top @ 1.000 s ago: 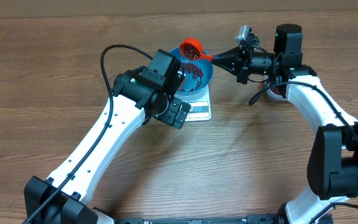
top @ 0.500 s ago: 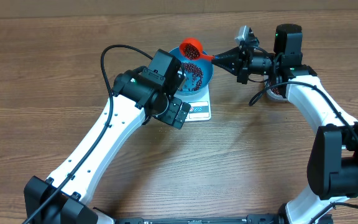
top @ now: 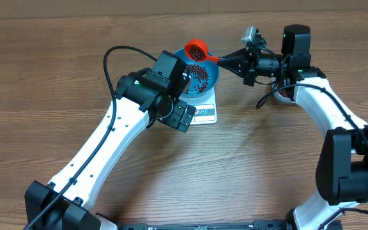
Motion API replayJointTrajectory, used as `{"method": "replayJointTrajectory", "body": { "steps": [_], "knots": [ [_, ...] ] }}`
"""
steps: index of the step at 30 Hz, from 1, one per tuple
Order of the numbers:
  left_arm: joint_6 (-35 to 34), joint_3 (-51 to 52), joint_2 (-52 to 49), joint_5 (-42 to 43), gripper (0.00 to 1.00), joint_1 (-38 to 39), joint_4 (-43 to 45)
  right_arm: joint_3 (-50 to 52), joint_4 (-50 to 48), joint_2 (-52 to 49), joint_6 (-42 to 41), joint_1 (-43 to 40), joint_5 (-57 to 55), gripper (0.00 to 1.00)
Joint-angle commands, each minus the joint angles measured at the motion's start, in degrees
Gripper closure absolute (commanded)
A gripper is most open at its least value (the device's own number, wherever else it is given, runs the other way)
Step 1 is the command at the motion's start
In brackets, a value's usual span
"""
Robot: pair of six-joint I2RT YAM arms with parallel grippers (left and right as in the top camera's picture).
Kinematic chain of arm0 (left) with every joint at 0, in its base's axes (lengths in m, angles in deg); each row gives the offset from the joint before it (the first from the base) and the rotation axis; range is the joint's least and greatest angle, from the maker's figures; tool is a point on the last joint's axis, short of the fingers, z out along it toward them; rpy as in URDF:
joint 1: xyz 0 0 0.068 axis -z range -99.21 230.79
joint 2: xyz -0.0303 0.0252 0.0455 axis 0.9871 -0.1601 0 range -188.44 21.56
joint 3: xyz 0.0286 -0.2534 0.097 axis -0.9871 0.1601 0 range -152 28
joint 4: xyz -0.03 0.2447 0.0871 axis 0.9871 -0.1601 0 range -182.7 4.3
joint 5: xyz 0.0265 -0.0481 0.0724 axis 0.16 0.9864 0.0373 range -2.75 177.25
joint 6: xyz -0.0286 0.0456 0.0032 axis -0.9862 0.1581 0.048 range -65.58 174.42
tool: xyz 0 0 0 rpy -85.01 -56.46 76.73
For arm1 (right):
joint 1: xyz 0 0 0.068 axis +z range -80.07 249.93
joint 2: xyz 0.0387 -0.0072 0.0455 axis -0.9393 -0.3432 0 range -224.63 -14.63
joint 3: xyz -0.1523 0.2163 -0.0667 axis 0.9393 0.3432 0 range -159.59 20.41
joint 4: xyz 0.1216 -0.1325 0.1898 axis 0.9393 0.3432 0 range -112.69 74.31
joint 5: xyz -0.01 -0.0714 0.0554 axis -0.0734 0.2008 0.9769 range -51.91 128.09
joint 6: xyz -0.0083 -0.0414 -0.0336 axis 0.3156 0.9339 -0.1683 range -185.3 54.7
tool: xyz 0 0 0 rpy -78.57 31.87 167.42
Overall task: Scoop item into bowl and weigh 150g on scale
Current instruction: 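Tilt the red cup with the right gripper to pour beans into bowl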
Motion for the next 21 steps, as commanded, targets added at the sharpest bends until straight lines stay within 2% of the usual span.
{"method": "replayJointTrajectory", "body": {
  "steps": [1,21],
  "knots": [
    [0.9,-0.5,0.6,-0.2,0.00,0.1,-0.2,-0.6,0.0,-0.3,0.5,0.1,0.2,0.96],
    [0.9,-0.5,0.6,-0.2,0.01,0.1,-0.2,-0.6,0.2,-0.3,0.5,0.1,-1.1,0.96]
  ]
}}
